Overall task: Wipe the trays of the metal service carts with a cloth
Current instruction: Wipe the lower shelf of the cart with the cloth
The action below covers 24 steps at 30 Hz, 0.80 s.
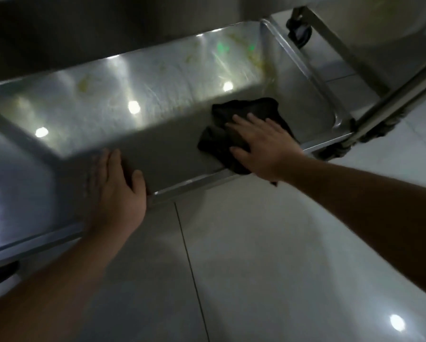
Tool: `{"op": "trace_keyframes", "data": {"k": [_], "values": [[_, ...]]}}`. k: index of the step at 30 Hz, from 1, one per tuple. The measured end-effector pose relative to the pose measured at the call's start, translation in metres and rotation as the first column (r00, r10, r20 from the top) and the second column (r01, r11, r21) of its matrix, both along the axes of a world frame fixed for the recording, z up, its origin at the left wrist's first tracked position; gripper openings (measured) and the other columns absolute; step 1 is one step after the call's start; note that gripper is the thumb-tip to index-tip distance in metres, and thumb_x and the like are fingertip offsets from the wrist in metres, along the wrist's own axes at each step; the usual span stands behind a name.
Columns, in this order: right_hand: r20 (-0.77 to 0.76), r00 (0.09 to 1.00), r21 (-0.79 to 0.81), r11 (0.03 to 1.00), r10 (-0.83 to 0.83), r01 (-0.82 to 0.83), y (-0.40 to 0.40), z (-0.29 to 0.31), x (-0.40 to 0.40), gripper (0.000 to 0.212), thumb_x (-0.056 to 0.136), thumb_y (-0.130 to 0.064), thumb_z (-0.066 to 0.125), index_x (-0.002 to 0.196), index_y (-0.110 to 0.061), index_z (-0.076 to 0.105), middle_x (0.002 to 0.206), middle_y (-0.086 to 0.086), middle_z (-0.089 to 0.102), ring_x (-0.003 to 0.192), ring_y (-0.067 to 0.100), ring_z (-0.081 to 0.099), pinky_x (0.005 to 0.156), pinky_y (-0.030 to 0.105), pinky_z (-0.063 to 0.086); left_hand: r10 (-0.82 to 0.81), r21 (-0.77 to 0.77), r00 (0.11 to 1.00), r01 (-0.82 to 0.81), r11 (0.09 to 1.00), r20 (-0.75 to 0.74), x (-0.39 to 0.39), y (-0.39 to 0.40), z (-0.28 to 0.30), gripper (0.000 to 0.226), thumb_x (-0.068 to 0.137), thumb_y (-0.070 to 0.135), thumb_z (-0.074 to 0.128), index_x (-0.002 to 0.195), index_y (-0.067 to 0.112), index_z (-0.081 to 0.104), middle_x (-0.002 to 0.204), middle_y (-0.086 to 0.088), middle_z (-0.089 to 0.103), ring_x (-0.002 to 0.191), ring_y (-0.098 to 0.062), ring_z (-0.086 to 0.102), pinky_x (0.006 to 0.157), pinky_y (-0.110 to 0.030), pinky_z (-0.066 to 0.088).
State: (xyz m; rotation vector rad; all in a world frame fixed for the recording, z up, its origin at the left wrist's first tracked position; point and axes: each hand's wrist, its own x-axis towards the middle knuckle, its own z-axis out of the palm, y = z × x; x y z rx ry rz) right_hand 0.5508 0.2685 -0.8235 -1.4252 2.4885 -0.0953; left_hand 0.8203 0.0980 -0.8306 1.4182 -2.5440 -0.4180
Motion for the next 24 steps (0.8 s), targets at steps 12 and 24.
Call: {"op": "trace_keyframes", "data": {"k": [12, 24], "values": [[0.043, 0.843, -0.032, 0.843, -0.536, 0.537, -0.004, 0.018, -0.076, 0.069, 0.109, -0.053, 0.027, 0.168, -0.019, 0.013, 0.177, 0.005, 0.003, 0.162, 0.032, -0.002, 0.130, 0.051, 0.001, -0.029, -0.031, 0.989, 0.034, 0.999, 0.145, -0.001, -0.010, -0.004, 0.084, 0.095, 0.052, 0.029, 0.163, 0.004, 0.032, 0.173, -0.015, 0.024, 0.161, -0.032, 0.017, 0.131, -0.047, 0.013], [0.023, 0.941, 0.004, 0.941, -0.338, 0.338, 0.036, 0.015, -0.104, 0.066, 0.108, -0.052, 0.041, 0.166, -0.025, 0.024, 0.175, 0.005, 0.016, 0.161, 0.029, 0.013, 0.130, 0.049, 0.011, -0.032, -0.070, 0.993, 0.040, 0.997, 0.116, -0.002, -0.007, -0.007, 0.077, 0.097, 0.047, 0.033, 0.161, 0.004, 0.038, 0.171, -0.016, 0.031, 0.159, -0.035, 0.024, 0.129, -0.050, 0.019]]}}
